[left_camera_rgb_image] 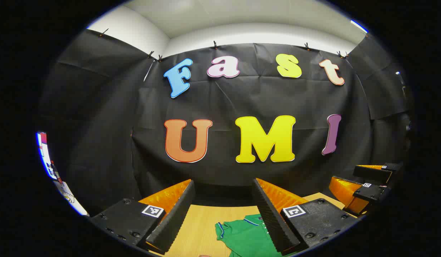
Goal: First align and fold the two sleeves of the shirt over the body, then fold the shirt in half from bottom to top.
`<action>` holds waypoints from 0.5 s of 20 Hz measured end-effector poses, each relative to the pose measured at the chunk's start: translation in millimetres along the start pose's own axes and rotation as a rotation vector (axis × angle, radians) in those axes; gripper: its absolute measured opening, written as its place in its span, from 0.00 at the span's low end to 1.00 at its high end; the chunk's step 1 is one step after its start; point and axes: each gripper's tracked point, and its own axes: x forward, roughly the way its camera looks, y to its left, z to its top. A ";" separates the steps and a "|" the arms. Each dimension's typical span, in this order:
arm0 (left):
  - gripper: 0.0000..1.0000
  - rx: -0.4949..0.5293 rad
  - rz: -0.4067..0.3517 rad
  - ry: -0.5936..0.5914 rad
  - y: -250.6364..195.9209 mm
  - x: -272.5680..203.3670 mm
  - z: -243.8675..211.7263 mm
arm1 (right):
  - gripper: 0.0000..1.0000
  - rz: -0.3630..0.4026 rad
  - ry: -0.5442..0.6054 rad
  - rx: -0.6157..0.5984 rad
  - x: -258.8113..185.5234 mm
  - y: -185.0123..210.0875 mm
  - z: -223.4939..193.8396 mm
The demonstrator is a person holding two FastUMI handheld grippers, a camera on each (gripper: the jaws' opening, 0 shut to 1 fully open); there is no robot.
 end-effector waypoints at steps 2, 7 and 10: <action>1.00 0.000 -0.004 0.009 -0.6 0.0 -1.7 | 0.96 -0.004 -0.003 0.006 3.4 -1.8 0.8; 1.00 -0.006 0.008 0.020 5.3 2.7 -6.1 | 0.96 -0.003 0.023 0.010 10.2 -0.5 -6.8; 1.00 -0.009 0.017 0.022 8.0 4.3 -7.1 | 0.95 0.007 0.022 0.004 12.6 2.6 -4.7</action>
